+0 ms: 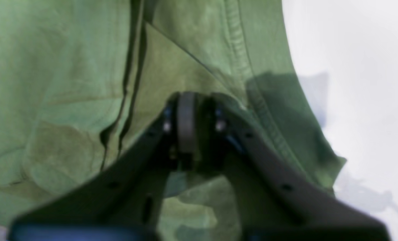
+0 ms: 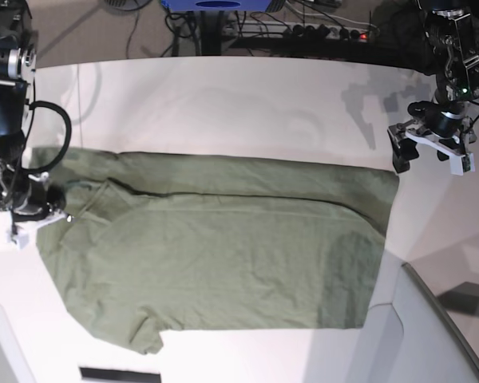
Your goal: Layout the t-shirt on the table in an organized manner, then fold the t-shirt properly
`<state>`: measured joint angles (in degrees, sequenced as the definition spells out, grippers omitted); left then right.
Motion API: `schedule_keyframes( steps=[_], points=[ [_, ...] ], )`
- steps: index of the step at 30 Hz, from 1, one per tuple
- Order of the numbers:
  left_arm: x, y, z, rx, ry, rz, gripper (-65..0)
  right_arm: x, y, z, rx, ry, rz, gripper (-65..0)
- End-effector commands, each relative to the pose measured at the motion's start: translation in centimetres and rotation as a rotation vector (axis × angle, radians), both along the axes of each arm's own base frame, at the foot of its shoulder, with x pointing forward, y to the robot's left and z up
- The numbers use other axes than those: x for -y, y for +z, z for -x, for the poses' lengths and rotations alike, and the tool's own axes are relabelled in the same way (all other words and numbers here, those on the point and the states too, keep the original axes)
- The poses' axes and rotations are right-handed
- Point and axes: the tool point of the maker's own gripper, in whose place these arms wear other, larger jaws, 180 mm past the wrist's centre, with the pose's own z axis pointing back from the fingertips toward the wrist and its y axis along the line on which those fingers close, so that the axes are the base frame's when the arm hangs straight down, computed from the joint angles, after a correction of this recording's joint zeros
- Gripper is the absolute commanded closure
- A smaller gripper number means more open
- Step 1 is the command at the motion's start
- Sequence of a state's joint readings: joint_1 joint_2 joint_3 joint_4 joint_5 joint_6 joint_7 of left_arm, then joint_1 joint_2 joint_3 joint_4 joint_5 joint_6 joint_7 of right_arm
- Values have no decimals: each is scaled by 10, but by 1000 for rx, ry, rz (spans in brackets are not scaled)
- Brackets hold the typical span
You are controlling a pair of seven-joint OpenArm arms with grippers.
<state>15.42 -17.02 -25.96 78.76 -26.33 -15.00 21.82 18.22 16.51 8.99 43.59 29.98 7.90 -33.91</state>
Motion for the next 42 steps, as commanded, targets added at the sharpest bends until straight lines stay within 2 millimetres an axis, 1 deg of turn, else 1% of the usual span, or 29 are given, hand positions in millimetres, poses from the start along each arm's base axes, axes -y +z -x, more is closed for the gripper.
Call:
schedule_keyframes(
  steps=[1,3,5,9,18,20,21,22,25,26,27,28,29,33,35,38,42],
  points=[
    [-8,13,-7,42,1,-21,-650,8,18,-18,57,-6,15,-26],
    [-8,13,-7,42,1,-21,-650,8,18,-18,58,-5,15,-3],
    [-8,13,-7,42,1,-21,-650,8,20,-20,63,-5,16,0],
    [-8,13,-7,42,1,-21,-650,7,38,-33,120,11,31,0],
    [-8,13,-7,42,1,-21,-650,3,60,-48,159,33,35,0],
    [-8,13,-7,42,1,-21,-650,5,59,-48,155,30,37,-20],
    [-8,13,-7,42,1,-21,-650,6,58,-47,151,28,37,-54],
    [-8,13,-7,42,1,-21,-650,6,58,-47,151,28,38,-116],
    [-8,13,-7,42,1,-21,-650,5,52,-40,117,35,31,-359],
    [-8,13,-7,42,1,-21,-650,5,52,-39,114,35,31,-417],
    [-8,14,-8,44,1,-21,-650,6,48,-35,106,34,31,-453],
    [-8,14,-8,44,1,-21,-650,6,46,-32,101,30,30,-453],
    [-8,14,-8,44,1,-21,-650,7,44,-30,97,29,30,-432],
    [-8,14,-8,44,1,-21,-650,6,42,-28,93,31,30,-317],
    [-8,13,-7,42,1,-21,-650,6,37,-25,78,28,27,-281],
    [-8,12,-7,40,3,-20,-650,7,31,-20,58,23,21,-281],
    [-10,4,-1,19,15,-12,-650,9,20,-14,42,7,19,-281]
  ],
)
